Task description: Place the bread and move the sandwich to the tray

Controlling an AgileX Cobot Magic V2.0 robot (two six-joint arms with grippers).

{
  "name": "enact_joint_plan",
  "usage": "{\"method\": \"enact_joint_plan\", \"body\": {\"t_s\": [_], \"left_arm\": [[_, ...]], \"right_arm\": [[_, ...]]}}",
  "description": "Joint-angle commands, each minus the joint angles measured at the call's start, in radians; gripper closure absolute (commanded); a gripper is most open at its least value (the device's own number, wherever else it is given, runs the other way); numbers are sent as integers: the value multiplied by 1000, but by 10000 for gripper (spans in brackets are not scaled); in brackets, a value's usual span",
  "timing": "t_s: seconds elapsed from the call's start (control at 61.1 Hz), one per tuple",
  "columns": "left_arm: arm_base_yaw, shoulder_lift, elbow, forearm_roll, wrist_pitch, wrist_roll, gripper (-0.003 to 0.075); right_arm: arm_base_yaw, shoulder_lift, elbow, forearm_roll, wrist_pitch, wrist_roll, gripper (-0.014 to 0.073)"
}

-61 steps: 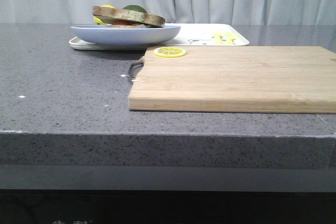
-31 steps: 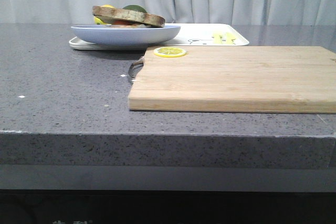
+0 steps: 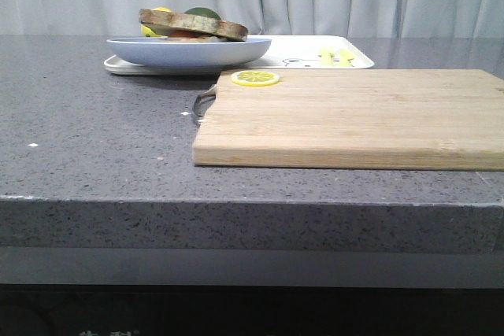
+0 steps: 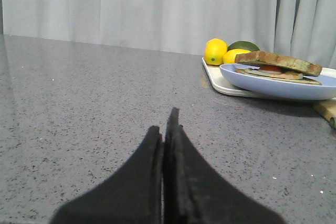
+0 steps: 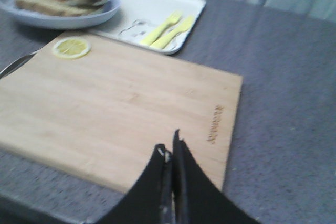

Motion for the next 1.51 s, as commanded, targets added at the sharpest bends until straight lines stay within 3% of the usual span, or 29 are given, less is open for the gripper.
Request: {"method": "enact_joint_plan", "body": {"t_s": [0.0,0.164,0.507,0.818,1.489], "left_arm": [[-1,-21,6,-8,-77,-13,738],[-1,-21,6,-8,-77,-13,738],[-1,-21,6,-8,-77,-13,738],[-1,-21,6,-8,-77,-13,738],[-1,-21,6,-8,-77,-13,738]], "right_arm": [[-76,-80,105,-4,-275,-4,712],[-148,-240,299,-3,-417,-4,712],[-173,-367,489,3,-499,-3,712],[-175,-369,486,3,-437,-3,712],[-197,-369,486,21,-476,-3,712]]}}
